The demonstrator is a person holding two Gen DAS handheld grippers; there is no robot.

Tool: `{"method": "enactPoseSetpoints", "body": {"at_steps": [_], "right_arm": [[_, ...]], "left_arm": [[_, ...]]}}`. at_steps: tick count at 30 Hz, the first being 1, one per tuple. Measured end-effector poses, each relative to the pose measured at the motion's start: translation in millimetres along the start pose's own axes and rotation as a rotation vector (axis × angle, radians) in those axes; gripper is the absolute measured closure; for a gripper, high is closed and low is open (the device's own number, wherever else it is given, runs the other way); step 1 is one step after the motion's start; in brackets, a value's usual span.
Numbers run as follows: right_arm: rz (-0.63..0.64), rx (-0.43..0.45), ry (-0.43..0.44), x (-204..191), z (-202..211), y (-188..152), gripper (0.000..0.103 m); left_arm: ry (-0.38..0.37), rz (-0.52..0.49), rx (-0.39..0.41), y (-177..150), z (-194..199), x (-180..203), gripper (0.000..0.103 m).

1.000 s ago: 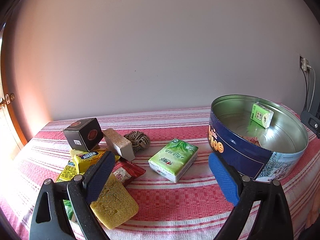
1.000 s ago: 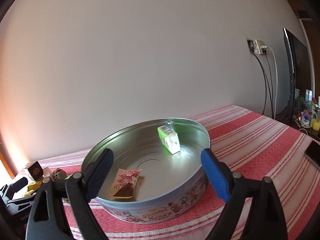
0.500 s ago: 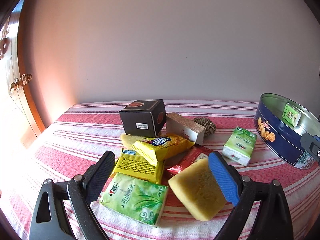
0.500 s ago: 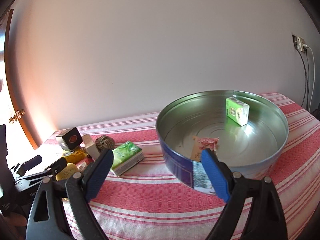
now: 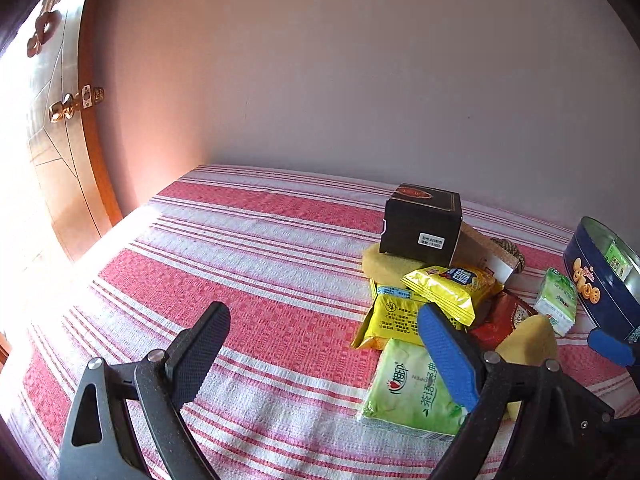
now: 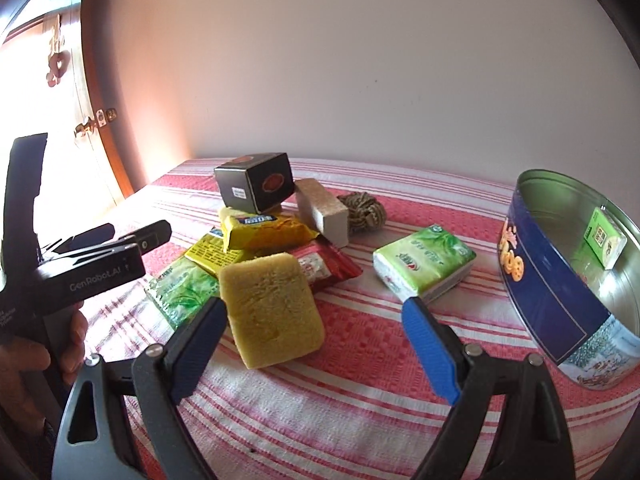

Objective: Organize objects
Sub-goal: 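Withdraw both open tools from the tin back to the pile, then grasp the yellow sponge with the right tool while the left tool grasps the green tea tissue pack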

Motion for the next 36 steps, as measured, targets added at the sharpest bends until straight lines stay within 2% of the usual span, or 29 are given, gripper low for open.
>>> {"method": "enactPoseSetpoints", "body": {"at_steps": [5, 7, 9, 10, 13, 17, 22, 25, 28, 31, 32, 33, 36], "right_arm": [[0.052, -0.087, 0.014, -18.7, -25.1, 0.9, 0.017], [0.071, -0.111, 0.026, -24.7, -33.0, 1.1, 0.026], [0.087, -0.139, 0.027, -28.7, -41.5, 0.5, 0.040], [0.086, -0.146, 0.024, -28.4, -43.2, 0.3, 0.040], [0.051, -0.130, 0.039, -20.8, -39.6, 0.8, 0.045], [-0.047, -0.066, 0.062, 2.6, -22.6, 0.9, 0.047], [-0.128, 0.042, -0.056, 40.8, 5.9, 1.2, 0.047], [-0.212, 0.035, -0.065, 63.7, 9.8, -0.1, 0.047], [-0.297, 0.014, -0.041, 80.1, 8.6, -1.6, 0.046], [-0.323, -0.002, -0.019, 83.8, 8.0, -2.3, 0.046], [-0.315, 0.001, -0.020, 82.9, 9.0, -2.2, 0.046], [-0.301, 0.008, -0.025, 80.8, 10.9, -3.2, 0.046], [-0.241, 0.038, -0.055, 70.8, 16.8, -1.9, 0.046]], "left_arm": [[-0.001, -0.005, -0.012, -0.2, -2.6, 0.1, 0.007], [-0.008, -0.022, -0.015, -0.8, -2.7, 3.2, 0.007], [-0.026, -0.035, -0.017, -1.3, -3.0, 5.5, 0.007], [-0.036, -0.042, -0.015, -1.6, -2.5, 6.8, 0.007], [-0.079, -0.065, -0.008, -2.4, 0.6, 13.5, 0.007], [-0.186, -0.105, -0.016, -5.0, 3.7, 25.8, 0.007], [-0.278, -0.218, -0.066, -11.9, 2.4, 53.3, 0.007], [-0.275, -0.246, -0.130, -15.5, -8.6, 63.3, 0.007], [-0.215, -0.262, -0.199, -20.0, -23.6, 67.7, 0.007], [-0.186, -0.265, -0.240, -22.4, -31.0, 68.8, 0.007], [-0.183, -0.260, -0.251, -23.4, -33.3, 68.4, 0.010], [-0.182, -0.252, -0.262, -23.7, -35.5, 67.4, 0.019], [-0.186, -0.228, -0.269, -24.9, -37.1, 63.0, 0.028]]}}
Point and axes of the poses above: each gripper's, at about its wrist camera, not at the fingertips, and z roughly against the way its jaws point, x to its right, y to its top, the point moved 1 cm from there along -z, roughly the way its jaws point, and after that the axes turned 4 degrees about x, right-handed, at the moved point
